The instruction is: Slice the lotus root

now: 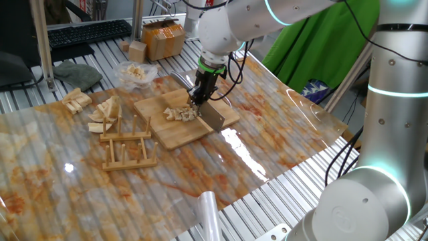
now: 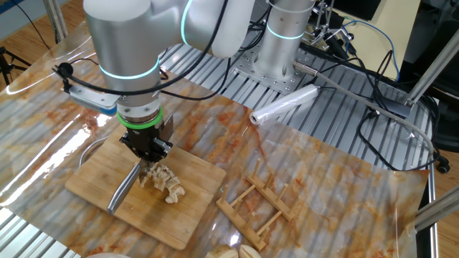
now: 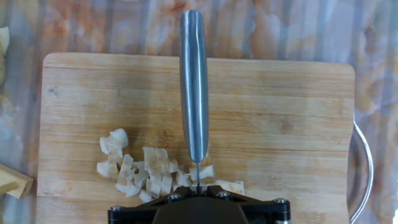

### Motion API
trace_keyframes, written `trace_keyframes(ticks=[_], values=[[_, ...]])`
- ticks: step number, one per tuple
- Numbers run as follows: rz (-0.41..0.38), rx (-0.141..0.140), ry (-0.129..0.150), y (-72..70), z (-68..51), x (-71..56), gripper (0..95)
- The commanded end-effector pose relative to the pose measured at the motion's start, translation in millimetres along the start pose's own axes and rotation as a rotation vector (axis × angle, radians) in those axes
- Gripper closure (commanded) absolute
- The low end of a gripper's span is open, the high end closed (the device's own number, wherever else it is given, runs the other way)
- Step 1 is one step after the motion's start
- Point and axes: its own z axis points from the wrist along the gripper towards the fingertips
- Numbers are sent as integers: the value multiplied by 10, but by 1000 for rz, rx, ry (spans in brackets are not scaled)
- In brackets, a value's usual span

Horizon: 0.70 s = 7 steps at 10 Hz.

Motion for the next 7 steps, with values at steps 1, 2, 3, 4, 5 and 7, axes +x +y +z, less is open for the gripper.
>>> trace_keyframes(ticks=[1,2,3,4,5,7], values=[[1,6,12,6,81,-10,950],[1,8,15,4,16,-9,950],[0,14,27,-8,-135,-1,950],[-1,18,34,-14,-191,5,950],[0,22,33,-18,-222,9,950],[1,27,36,-21,-254,7,950]])
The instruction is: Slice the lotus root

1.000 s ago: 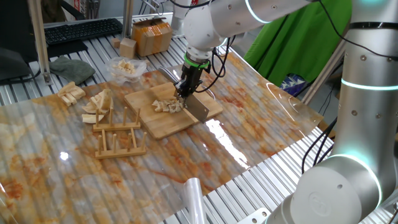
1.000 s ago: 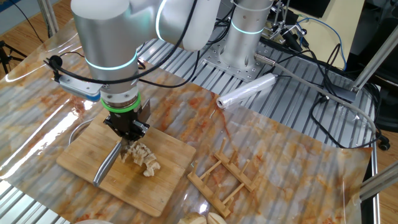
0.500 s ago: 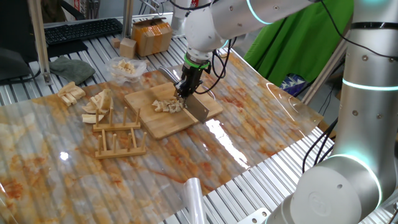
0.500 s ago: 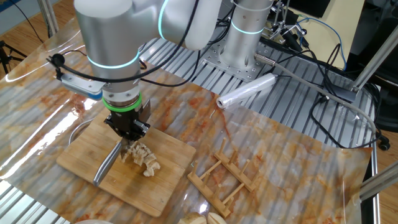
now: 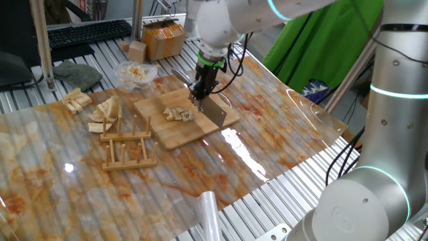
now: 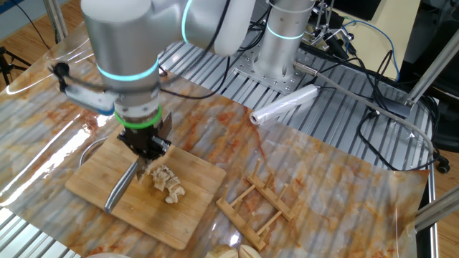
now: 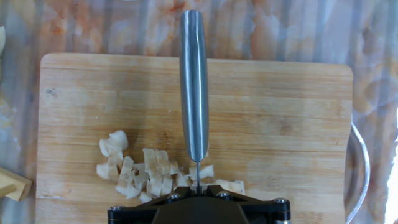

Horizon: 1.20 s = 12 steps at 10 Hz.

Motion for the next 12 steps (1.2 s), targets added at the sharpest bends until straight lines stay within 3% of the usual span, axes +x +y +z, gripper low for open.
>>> trace_keyframes(ticks=[1,4,5,6,7,8,12], values=[[2,-8,3,3,65,-21,950],[0,-14,-41,41,448,-54,950],[-1,-22,-38,43,454,-53,950],[10,-36,-20,67,348,-56,950],[14,-28,-3,83,232,-94,950],[19,-30,7,99,217,-117,950],[24,-27,5,123,222,-114,950]])
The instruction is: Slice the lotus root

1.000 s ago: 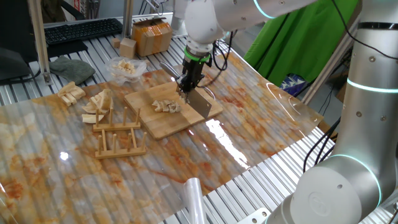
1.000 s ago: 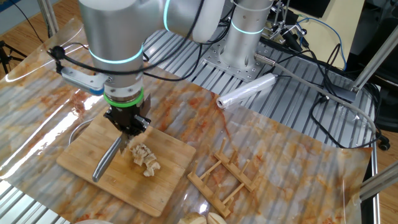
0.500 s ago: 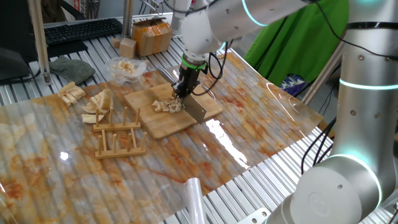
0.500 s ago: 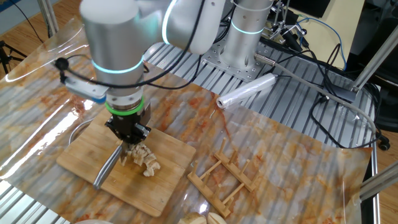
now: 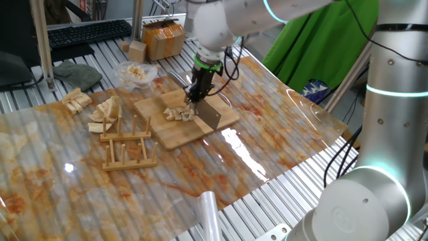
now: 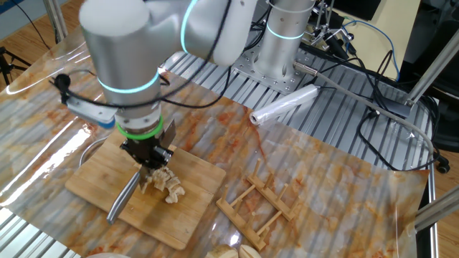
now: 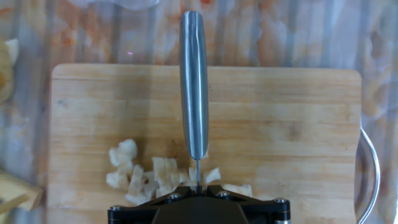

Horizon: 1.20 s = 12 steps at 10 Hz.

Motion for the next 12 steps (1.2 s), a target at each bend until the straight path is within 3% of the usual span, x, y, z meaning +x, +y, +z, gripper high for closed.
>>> trace_keyframes(ticks=[1,4,6,8,12], values=[[0,-1,-8,1,-68,38,950],[-2,6,-5,-6,-142,48,950],[-18,25,0,-56,-279,74,950],[-37,22,-2,-155,-288,87,950],[-45,24,-7,-184,-301,94,950]])
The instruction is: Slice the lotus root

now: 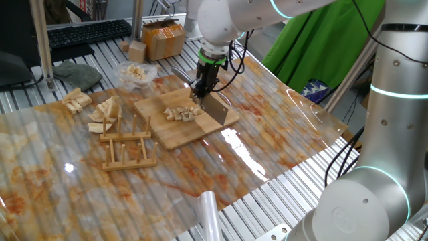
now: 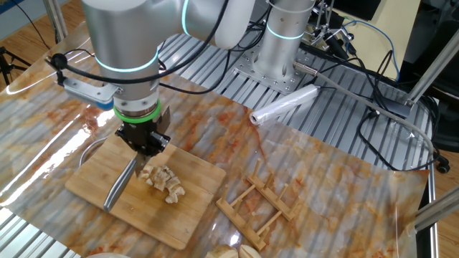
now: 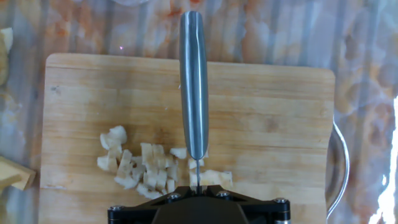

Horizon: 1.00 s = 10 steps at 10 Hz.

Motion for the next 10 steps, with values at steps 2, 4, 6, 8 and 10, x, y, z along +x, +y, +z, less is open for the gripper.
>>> trace_keyframes(ticks=[2,4,6,8,10], values=[[-2,-3,-3,13,56,12,950],[-4,-10,-17,43,301,5,950],[-1,-12,-28,55,488,-1,950],[15,-19,-14,79,383,5,950],[33,-11,-15,122,352,1,950]])
